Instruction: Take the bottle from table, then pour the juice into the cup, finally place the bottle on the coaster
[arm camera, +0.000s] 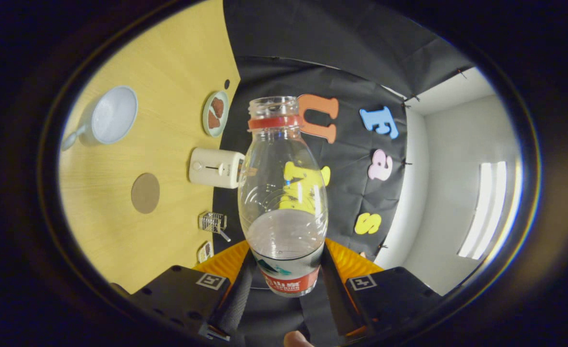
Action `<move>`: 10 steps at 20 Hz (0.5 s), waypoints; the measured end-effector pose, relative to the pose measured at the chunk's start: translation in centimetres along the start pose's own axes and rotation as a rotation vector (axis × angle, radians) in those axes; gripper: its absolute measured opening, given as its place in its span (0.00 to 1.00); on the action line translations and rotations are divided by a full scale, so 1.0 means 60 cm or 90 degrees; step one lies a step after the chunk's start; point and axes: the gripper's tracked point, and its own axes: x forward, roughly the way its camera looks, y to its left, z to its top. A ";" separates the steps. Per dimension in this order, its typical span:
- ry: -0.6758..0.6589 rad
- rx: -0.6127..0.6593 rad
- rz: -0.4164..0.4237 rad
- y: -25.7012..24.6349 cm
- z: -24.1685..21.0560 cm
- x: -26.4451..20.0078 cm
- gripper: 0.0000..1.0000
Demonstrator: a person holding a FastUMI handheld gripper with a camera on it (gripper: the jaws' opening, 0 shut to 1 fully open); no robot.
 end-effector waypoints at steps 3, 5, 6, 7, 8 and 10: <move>0.019 0.125 0.041 0.006 -0.023 -0.006 0.78; 0.026 0.219 0.070 0.002 -0.036 -0.015 0.78; 0.029 0.262 0.084 0.000 -0.040 -0.019 0.78; 0.031 0.295 0.092 -0.006 -0.048 -0.024 0.78; 0.033 0.318 0.094 -0.017 -0.059 -0.031 0.78; 0.037 0.355 0.096 -0.033 -0.083 -0.047 0.78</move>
